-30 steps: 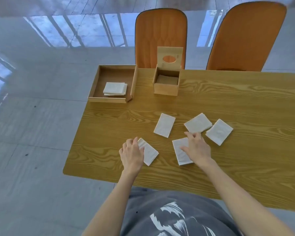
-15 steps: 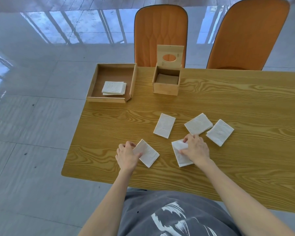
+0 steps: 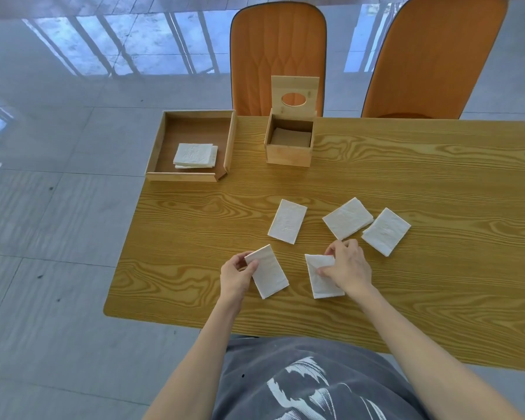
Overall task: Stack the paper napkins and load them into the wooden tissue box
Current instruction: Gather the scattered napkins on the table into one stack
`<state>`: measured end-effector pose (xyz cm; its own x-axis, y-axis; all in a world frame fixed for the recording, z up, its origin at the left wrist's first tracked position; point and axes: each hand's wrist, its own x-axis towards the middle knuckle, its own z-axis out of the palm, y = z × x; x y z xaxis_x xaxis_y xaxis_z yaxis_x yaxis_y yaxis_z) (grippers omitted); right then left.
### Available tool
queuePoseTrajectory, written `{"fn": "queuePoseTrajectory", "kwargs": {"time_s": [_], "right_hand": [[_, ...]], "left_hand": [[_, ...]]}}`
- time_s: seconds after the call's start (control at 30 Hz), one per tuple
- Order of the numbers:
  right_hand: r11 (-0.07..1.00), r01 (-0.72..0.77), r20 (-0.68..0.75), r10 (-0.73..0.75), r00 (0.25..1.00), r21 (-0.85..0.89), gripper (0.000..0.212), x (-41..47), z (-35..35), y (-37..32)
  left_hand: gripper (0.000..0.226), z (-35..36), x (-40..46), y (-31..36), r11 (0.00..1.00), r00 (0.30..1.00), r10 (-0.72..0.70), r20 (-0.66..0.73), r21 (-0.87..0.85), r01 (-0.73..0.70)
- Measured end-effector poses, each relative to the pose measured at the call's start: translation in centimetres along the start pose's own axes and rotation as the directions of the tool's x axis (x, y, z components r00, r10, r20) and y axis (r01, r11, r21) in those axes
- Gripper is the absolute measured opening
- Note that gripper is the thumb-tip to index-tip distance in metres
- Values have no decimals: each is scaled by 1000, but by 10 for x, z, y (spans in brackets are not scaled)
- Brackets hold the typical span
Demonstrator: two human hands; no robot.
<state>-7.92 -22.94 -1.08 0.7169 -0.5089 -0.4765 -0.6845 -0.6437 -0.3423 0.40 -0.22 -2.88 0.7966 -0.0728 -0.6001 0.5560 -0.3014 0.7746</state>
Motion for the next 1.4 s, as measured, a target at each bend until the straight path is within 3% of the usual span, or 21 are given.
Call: {"fn": "queuePoseTrajectory", "kwargs": {"time_s": [0.1,0.17,0.33,0.43,0.67,0.83,0.97,1.1,1.27,1.4], "right_hand": [[997,38,19,-39,999,61,34,-3,1,1],[976,62,57,-76,996,211,34,-3,1,2],[751,-6,264,-224,938,661,30,-2,-9,-8],[653,-94,363,-289,886,751,26,0,-9,-25],[650,-97,369,-297,881,754,17,11,16,-58],[797,36,231,-217,948,603,16,21,36,-67],[917,154,91,-200,975,369,18,20,39,-73],[926,200,63,-232,971,321,25,22,38,-79],[952,155,-118,-128,985,262,43,45,20,-85],[983,53,-151,-26,988,174,59,72,5,-90]], "left_hand": [[12,4,-3,2,994,999,-48,13,-100,49],[12,7,-4,4,987,997,-68,28,-144,71],[20,9,-4,3,979,994,-88,71,-176,99],[19,8,-5,2,974,992,-80,95,-206,98],[19,6,-7,5,976,989,-67,135,-199,93],[25,6,-4,1,971,986,-90,137,-207,117],[26,5,-3,0,961,984,-106,141,-238,138],[28,5,0,0,961,988,-111,110,-243,135],[29,3,11,5,943,985,-174,13,-288,170],[33,-5,22,7,938,980,-198,-19,-293,184]]}}
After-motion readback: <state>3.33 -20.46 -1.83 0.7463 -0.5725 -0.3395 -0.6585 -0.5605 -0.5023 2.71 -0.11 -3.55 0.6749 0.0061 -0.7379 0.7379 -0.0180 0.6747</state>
